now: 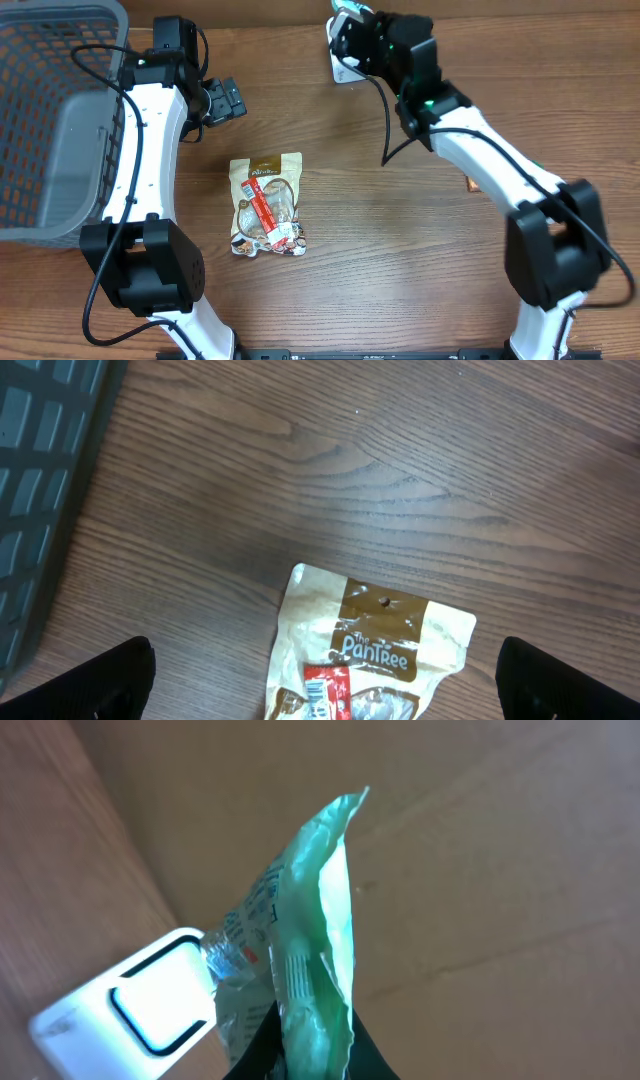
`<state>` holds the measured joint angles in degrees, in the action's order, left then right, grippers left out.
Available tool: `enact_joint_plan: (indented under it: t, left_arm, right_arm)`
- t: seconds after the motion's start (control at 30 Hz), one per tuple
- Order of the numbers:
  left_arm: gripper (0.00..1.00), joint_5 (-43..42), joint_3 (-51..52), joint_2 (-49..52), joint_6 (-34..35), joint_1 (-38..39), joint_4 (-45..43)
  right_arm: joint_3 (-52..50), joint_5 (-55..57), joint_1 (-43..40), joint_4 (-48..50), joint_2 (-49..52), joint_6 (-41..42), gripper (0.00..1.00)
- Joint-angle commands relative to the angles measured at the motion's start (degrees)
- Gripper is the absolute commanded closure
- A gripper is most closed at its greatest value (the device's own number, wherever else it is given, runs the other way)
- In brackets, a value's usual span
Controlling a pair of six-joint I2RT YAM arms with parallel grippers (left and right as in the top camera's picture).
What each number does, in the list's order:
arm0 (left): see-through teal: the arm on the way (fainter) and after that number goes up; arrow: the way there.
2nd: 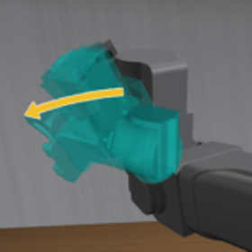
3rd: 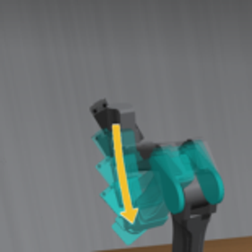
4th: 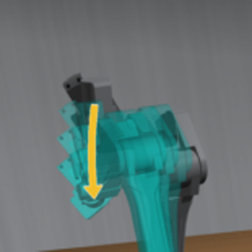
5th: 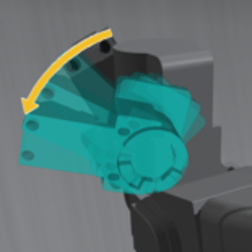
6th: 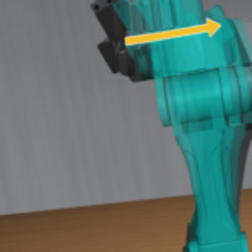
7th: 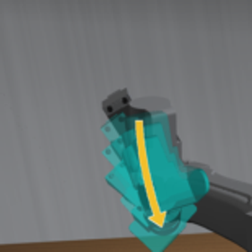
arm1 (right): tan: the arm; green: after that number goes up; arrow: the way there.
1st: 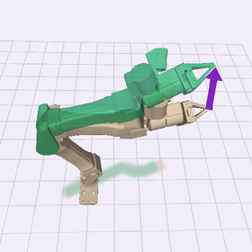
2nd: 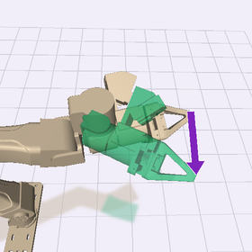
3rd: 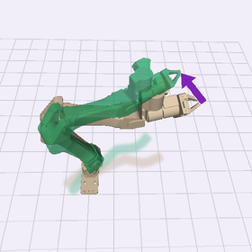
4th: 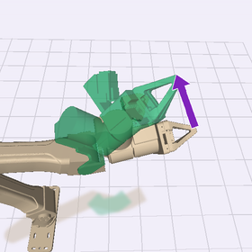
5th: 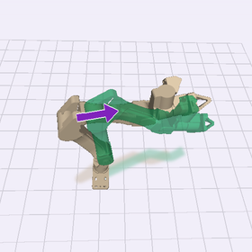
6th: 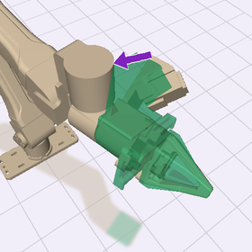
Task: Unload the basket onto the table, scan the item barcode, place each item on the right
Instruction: 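Hold the wet-wipe pack before the white scanner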
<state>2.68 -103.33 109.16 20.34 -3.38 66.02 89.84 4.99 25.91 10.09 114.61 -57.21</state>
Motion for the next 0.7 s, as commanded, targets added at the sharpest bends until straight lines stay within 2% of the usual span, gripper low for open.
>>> enact_joint_plan:
  t: [0.0, 0.1, 0.3, 0.67]
  left_arm:
    - [0.0, 0.74, -0.87, -0.9, -1.09, 0.39, -0.02]
    - [0.0, 0.74, -0.87, -0.9, -1.09, 0.39, -0.02]
    - [0.0, 0.74, -0.87, -0.9, -1.09, 0.39, -0.02]
    - [0.01, 0.74, -0.87, -0.9, -1.09, 0.39, -0.02]
  right_arm:
    - [1.22, 1.05, -0.15, 6.01, 4.24, -8.96, 0.96]
    - [1.22, 1.03, -0.15, 11.93, 7.93, -14.1, 0.97]
    - [1.25, 1.99, -0.17, 24.81, 13.55, -17.14, 0.96]
    - [1.44, 2.67, -0.28, 32.02, 20.15, -18.53, 0.96]
